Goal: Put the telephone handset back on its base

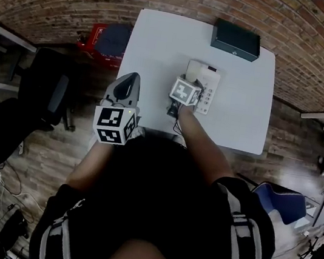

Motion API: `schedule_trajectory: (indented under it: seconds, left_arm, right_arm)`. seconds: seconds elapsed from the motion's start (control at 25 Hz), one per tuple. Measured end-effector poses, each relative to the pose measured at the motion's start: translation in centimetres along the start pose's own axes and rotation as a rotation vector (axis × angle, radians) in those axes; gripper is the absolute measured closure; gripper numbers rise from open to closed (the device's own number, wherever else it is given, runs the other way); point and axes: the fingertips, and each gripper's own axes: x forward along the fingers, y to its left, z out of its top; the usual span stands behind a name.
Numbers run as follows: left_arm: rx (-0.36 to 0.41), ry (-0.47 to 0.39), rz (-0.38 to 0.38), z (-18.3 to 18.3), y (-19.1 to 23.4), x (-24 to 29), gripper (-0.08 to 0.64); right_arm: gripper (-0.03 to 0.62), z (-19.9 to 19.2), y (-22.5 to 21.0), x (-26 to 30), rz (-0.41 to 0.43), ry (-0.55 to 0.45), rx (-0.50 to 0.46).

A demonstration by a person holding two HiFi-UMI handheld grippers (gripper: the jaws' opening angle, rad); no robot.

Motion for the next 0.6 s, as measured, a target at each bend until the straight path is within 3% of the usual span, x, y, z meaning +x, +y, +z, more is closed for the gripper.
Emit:
schedule_trajectory:
  seconds: [0.2, 0.36, 0.6]
  left_arm:
    - [-0.006, -0.005, -0.016, 0.0, -0.4, 0.2, 0.563]
    - [-0.016, -0.006, -0.031, -0.2, -0.8, 0.5, 0.563]
    - [-0.03, -0.015, -0.052, 0.0, -1.5, 1.4, 0.563]
  right_arm:
    - [0.387, -0.1, 0.1, 0.1, 0.003, 0.008, -0.004]
    - [0.36, 0.5, 0.8, -0.4, 0.059, -0.009, -0.033]
    - [0.349, 4.8, 1.4, -4.2, 0.154, -0.273, -0.068]
